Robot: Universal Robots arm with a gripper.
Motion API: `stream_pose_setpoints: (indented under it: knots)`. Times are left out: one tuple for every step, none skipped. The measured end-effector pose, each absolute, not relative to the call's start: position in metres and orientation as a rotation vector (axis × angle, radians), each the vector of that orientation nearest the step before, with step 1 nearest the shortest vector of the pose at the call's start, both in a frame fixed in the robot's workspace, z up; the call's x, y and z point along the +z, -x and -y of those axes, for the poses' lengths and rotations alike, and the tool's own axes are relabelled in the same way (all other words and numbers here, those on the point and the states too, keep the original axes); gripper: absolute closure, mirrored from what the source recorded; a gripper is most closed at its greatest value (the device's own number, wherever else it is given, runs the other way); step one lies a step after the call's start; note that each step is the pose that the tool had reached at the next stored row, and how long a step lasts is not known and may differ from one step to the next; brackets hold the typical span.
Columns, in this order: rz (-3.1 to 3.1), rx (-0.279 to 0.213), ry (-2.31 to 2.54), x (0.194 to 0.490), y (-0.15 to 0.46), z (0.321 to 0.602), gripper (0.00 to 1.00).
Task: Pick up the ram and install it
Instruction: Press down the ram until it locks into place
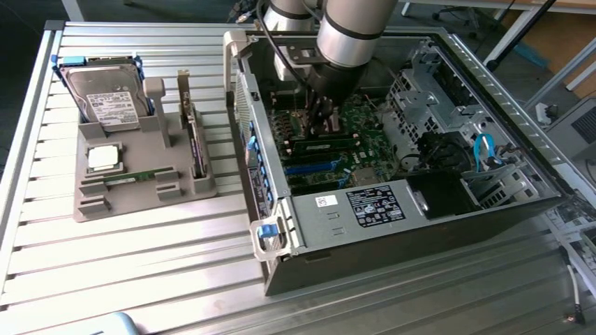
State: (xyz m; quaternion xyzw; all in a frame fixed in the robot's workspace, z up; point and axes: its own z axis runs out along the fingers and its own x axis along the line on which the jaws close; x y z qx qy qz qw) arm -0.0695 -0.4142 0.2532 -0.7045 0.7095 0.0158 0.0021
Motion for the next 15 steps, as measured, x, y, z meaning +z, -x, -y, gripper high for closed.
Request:
stream_pose_setpoints:
  knots:
    - [-2.226, 0.05, 2.21, 0.2527, 0.0695, 0.4142, 0.89]
    - [-2.226, 0.05, 2.21, 0.2521, 0.0695, 0.4142, 0.89]
    - [-2.226, 0.05, 2.21, 0.2517, 0.0696, 0.4142, 0.89]
    - [-2.226, 0.05, 2.21, 0.2512, 0.0696, 0.4142, 0.89]
    - [-2.226, 0.05, 2.21, 0.2507, 0.0696, 0.4142, 0.89]
    - [-2.226, 0.05, 2.21, 0.2502, 0.0696, 0.4142, 0.89]
    - [-2.226, 0.05, 2.21, 0.2497, 0.0696, 0.4142, 0.89]
    - [-2.226, 0.05, 2.21, 0.2492, 0.0696, 0.4142, 0.89]
    - [-2.226, 0.05, 2.21, 0.2488, 0.0696, 0.4142, 0.89]
    - [-2.226, 0.05, 2.21, 0.2486, 0.0696, 0.4142, 0.89]
    - [-2.226, 0.05, 2.21, 0.2487, 0.0696, 0.4143, 0.89]
    - [-2.226, 0.05, 2.21, 0.2486, 0.0696, 0.4142, 0.89]
    - [-2.226, 0.05, 2.21, 0.2486, 0.0696, 0.4142, 0.89]
    - [-2.226, 0.05, 2.21, 0.2486, 0.0696, 0.4142, 0.89]
    - [-2.226, 0.05, 2.21, 0.2485, 0.07, 0.4142, 0.89]
